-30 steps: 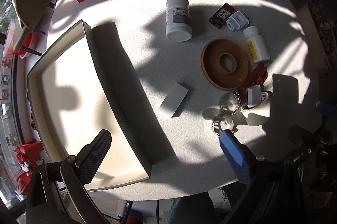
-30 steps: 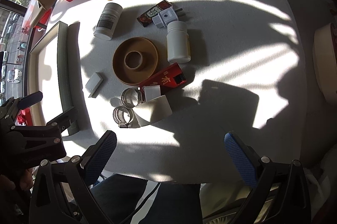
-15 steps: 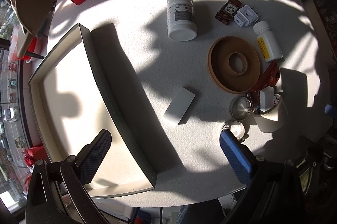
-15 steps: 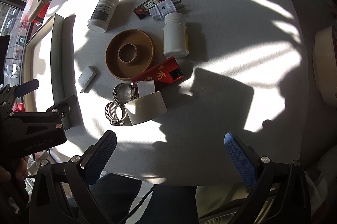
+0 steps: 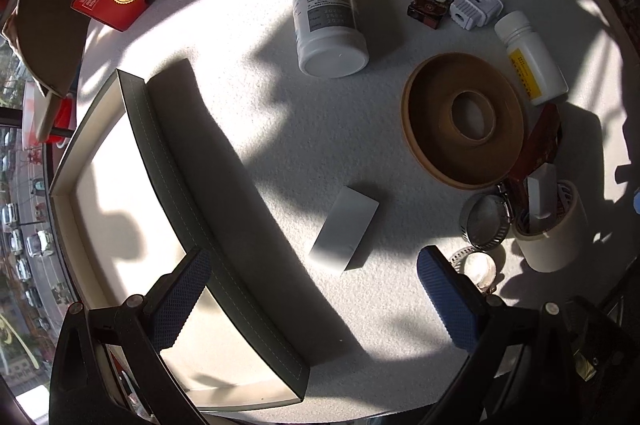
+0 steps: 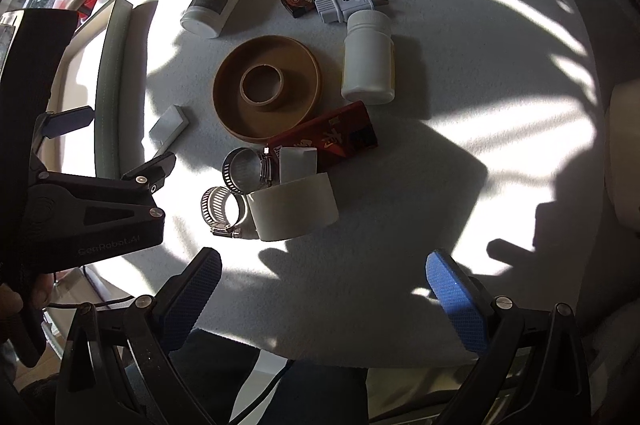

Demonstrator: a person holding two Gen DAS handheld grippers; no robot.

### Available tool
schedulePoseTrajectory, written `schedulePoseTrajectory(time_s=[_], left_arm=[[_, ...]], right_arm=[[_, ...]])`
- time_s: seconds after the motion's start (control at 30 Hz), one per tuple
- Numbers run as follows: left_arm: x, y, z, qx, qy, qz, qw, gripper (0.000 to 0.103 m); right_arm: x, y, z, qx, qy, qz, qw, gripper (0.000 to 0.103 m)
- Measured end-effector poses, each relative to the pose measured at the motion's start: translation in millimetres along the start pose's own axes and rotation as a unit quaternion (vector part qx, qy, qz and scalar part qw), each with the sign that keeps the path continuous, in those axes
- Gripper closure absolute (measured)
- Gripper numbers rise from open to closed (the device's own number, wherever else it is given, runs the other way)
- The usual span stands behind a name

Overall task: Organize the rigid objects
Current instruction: 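Move the right tool to the white tape roll while the left tool approaches a white block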

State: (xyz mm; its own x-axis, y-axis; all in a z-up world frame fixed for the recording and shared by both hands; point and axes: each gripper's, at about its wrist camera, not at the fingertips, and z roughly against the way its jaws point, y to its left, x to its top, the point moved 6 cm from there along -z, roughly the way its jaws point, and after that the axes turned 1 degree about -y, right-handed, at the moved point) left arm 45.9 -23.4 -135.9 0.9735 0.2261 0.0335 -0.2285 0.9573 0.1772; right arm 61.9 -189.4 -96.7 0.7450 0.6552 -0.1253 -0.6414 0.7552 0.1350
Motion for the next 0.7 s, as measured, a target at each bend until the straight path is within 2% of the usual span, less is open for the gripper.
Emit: schedulePoseTrajectory(time_s=[0.23,0.33,0.43,0.5,0.57,0.63,0.7], left_arm=[[6,-1,-25,0.013,0.01,-0.018,0.9997,0.0],[7,1,-28,0.004,0.004,-0.014,0.9999,0.0],[12,3,-28,0.003,-0.006,-0.015,0.9999,0.0],[12,11,-28,0.019,-0.017,-0.003,0.9997,0.0],[12,21,-27,0.031,-0.022,0.013,0.9992,0.0],[12,29,-30,0.025,-0.022,0.026,0.9991,0.0],[11,36,-33,0.019,-0.019,0.03,0.9992,0.0]], right_arm=[[8,11,-25,-0.006,0.017,0.033,0.999,0.0],[8,10,-31,-0.005,0.02,0.035,0.999,0.0],[9,-7,-36,-0.017,0.026,0.011,0.999,0.0],[3,-25,-35,-0.014,0.03,-0.013,0.999,0.0],[-5,-47,-33,-0.035,0.03,-0.029,0.999,0.0],[-13,-66,-32,-0.047,0.033,-0.044,0.997,0.0],[-21,-79,-30,-0.042,0.034,-0.058,0.997,0.0]])
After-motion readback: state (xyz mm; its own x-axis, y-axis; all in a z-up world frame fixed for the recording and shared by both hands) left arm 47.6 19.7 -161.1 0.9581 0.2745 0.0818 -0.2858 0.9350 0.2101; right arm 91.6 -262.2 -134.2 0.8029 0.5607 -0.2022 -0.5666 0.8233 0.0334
